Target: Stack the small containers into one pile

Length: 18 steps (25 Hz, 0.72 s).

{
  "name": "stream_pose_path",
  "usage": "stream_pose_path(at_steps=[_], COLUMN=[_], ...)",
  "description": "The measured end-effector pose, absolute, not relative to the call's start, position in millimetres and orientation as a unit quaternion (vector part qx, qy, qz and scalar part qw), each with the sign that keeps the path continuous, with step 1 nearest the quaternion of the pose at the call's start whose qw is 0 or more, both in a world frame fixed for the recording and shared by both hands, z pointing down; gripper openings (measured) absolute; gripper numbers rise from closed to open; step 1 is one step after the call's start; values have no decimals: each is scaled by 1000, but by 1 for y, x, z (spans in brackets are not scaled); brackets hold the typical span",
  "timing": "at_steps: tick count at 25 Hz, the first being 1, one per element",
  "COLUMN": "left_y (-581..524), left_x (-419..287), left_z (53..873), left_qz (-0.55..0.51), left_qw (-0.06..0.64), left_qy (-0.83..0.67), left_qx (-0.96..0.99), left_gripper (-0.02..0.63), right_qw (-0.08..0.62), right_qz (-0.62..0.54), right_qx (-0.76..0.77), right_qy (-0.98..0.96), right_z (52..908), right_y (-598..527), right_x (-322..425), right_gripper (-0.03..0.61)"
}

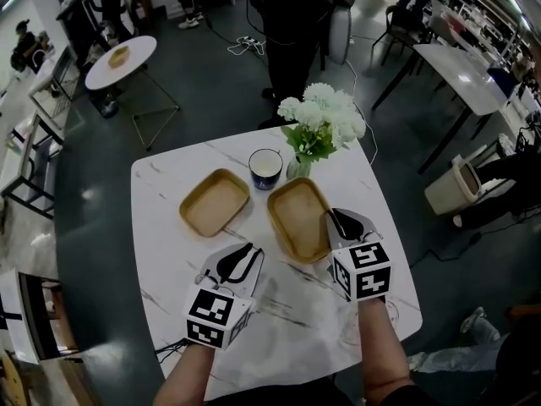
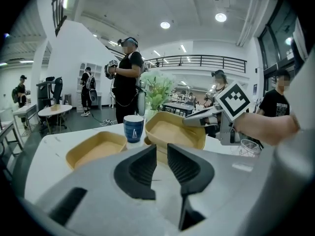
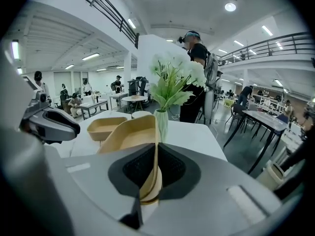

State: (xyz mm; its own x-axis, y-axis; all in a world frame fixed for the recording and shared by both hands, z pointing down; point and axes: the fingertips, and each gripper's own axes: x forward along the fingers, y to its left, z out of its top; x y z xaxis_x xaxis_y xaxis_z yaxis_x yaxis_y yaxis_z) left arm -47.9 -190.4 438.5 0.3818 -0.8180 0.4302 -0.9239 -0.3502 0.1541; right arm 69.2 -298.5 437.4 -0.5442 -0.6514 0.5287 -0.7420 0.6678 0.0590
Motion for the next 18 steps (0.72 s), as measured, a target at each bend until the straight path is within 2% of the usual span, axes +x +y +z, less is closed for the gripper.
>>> stream_pose_path(at_steps=[15, 16, 18], left_y=[-196, -197, -197], left_x=[-49, -49, -50], left_z=[449, 450, 452], left_qz=[146, 146, 147], left_qw=[198, 198, 199], left_qy=[-532, -532, -533], left_qx=[810, 810, 809], left_gripper=[88, 94, 101], right_qw=[280, 278, 271], right_qz=[89, 88, 87], right_qx=[380, 382, 386], right_qy=[-877, -877, -878], right_z=[461, 461, 460], right_y=[-305, -306, -307], right_x=[59, 59, 59], right_gripper=[21, 28, 85])
